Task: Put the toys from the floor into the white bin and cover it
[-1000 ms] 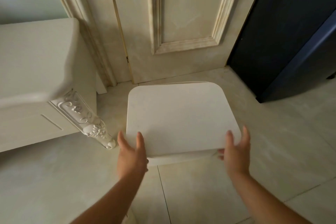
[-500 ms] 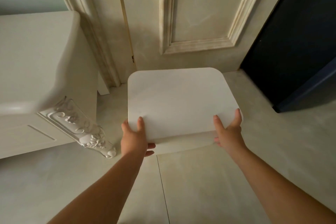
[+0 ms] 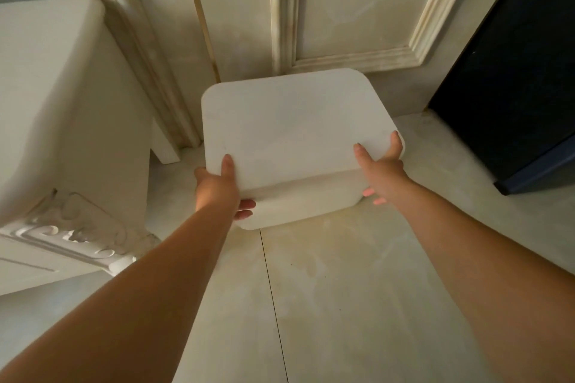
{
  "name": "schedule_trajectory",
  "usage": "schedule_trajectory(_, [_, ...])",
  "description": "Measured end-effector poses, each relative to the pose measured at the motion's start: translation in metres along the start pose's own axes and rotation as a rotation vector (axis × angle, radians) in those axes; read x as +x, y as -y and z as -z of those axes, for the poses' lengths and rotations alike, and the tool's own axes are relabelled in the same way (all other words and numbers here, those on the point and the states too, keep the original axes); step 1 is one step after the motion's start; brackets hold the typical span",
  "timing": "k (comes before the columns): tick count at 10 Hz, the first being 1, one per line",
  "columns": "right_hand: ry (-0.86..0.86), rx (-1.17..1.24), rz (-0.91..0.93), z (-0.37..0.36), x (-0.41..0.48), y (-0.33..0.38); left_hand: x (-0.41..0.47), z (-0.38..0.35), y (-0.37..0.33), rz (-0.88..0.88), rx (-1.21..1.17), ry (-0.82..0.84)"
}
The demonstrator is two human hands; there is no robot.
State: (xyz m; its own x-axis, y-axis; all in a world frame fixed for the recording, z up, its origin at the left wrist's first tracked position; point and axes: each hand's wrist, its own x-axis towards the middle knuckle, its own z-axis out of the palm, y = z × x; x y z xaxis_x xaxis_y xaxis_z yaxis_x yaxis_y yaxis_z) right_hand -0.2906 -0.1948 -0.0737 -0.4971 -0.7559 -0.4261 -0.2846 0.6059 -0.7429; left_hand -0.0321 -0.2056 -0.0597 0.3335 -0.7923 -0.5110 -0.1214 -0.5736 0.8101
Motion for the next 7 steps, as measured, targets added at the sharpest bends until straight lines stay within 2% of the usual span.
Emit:
schedule_trajectory(3, [-0.030,-0.013,0.013,-0.005,0.014,0.006,0.014,-0.009,-0.006,0.022,-0.016,-0.038])
schedule_trajectory(5, [0.037,0.043,0.041,0.006,0.006,0.007,0.006,0.002,-0.015,0.201,-0.194,0.044])
schedule_trajectory(6, [-0.064,0.150,0.101,0.014,-0.013,-0.002,-0.008,0.011,-0.022,0.247,-0.237,0.074])
schedule_trajectory(7, [-0.133,0.161,0.082,0.018,-0.025,-0.008,-0.018,0.018,-0.024,0.251,-0.156,0.046])
